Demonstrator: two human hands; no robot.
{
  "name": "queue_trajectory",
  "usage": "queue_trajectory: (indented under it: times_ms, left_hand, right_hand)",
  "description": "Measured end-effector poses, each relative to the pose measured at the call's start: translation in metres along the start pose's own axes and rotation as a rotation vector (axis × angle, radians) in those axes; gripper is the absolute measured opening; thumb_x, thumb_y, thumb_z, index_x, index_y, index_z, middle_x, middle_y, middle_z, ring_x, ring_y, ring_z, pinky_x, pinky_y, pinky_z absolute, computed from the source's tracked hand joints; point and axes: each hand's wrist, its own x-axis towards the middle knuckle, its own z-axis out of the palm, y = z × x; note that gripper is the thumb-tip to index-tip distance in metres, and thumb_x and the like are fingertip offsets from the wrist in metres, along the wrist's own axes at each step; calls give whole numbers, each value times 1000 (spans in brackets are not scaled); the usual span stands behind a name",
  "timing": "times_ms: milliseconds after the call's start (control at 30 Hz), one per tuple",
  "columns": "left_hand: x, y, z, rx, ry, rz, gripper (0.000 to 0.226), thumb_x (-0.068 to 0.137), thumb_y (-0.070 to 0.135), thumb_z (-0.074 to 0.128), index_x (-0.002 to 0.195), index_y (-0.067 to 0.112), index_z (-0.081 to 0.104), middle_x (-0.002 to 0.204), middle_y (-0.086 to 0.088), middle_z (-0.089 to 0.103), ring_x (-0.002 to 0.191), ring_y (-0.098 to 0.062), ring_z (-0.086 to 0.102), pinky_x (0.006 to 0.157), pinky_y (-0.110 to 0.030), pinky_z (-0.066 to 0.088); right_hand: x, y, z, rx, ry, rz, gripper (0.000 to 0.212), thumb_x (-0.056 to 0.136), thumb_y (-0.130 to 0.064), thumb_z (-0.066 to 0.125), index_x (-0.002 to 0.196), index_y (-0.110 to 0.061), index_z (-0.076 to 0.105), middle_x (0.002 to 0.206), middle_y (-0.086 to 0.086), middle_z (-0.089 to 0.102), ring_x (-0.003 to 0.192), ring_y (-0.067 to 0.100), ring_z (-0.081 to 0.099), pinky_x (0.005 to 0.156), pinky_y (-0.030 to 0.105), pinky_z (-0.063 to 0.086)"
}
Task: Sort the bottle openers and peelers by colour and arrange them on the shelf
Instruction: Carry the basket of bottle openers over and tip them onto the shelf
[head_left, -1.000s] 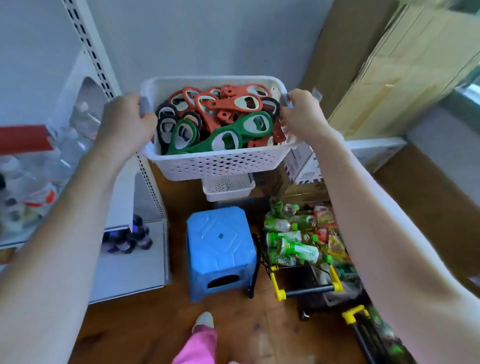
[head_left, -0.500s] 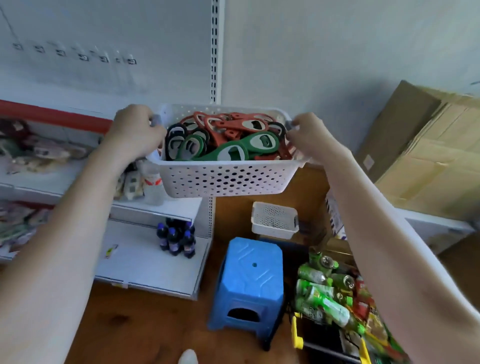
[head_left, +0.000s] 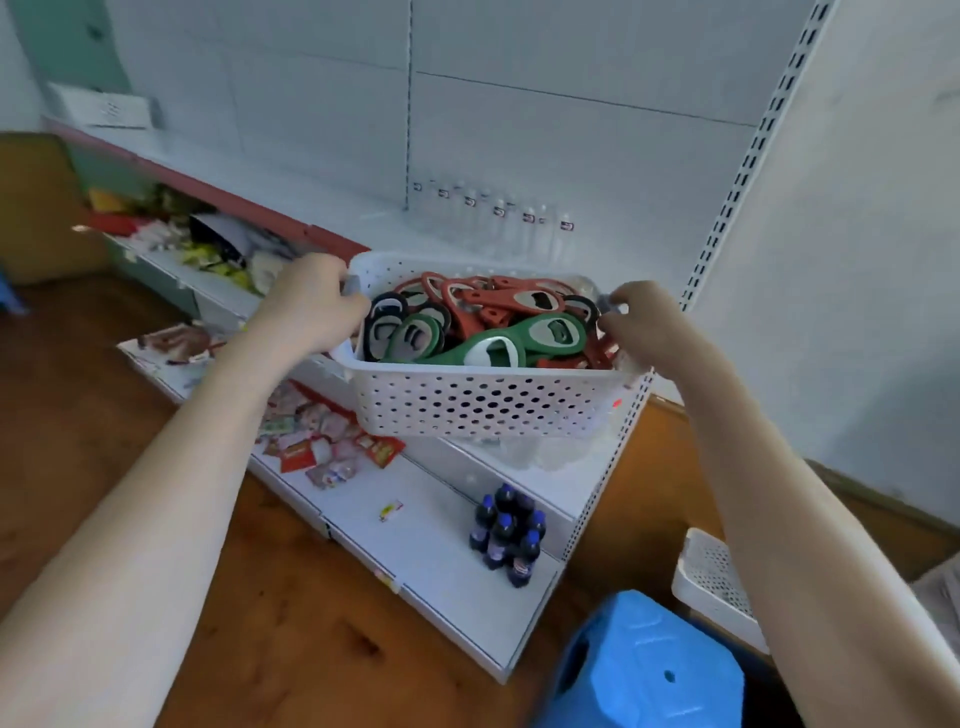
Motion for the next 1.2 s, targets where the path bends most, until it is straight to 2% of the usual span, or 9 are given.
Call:
queue_trajectory:
  times_ms: [167,300,433,567,667,800,867,1033,1200]
  left_hand:
    - [30,-90,-54,46,33,-67,17,81,7,48,71,-4,56,61,-19,45,53,-22,36,51,-31,25]
    - [53,-158,-94,55,78,-122,20,84,10,47,75,-6,57,82,-31,62,57,-26,45,55,-35,32]
    - [75,-223,-121,52,146,-181,19,80,7,48,77,-9,57,86,-31,64,74,-39,60,58,-39,40]
    - [103,-285,-139,73,201,-271,22,79,9,47,79,-10,58,85,-30,65,76,-38,62,62,-47,47]
    - [132,-331,-150,98,215,-324,22,77,11,46,76,-7,59,74,-25,62,66,-29,59,58,-42,45]
    - [179,-385,-160,144,249,-377,19,76,10,49,70,-6,57,70,-20,57,63,-23,51,56,-39,40]
    - [207,-408,-166,187,279,-410,17,78,8,49,69,-5,57,71,-24,58,62,-24,46,55,-36,33]
    - [268,-461,-188,247,364,-459,23,76,7,48,77,-14,59,82,-30,64,73,-37,58,63,-44,45]
    - [319,-513,-210,265,395,-521,16,78,6,50,68,-6,55,68,-24,49,61,-24,39,52,-32,26]
  right_hand:
    - [39,-85,75,14,-12,-119,26,91,-5,46,107,12,57,106,25,62,98,39,57,58,29,37]
    - [75,-147,133,50,-36,-203,30,94,-10,44,105,15,56,106,29,61,97,40,57,78,40,45]
    - [116,-205,188,53,-93,-274,32,95,-12,43,102,17,56,103,32,60,82,38,56,62,35,41]
    - [161,-259,242,57,-148,-329,29,92,-9,45,103,14,57,100,29,61,75,30,52,55,30,36]
    - [199,-299,282,47,-168,-385,28,92,-9,45,102,14,58,101,27,61,83,33,55,65,32,39]
    - [261,-351,335,37,-207,-468,30,92,-10,45,103,15,58,95,26,61,73,28,50,59,29,38]
    - [293,-378,358,30,-210,-518,30,93,-11,45,103,14,58,102,27,61,87,34,55,70,35,42]
    - [363,-448,407,45,-223,-602,32,94,-13,44,105,15,57,110,29,60,103,39,56,83,39,43]
    - [420,-516,451,68,-242,-673,31,94,-14,45,103,13,58,108,27,61,101,37,57,81,37,44]
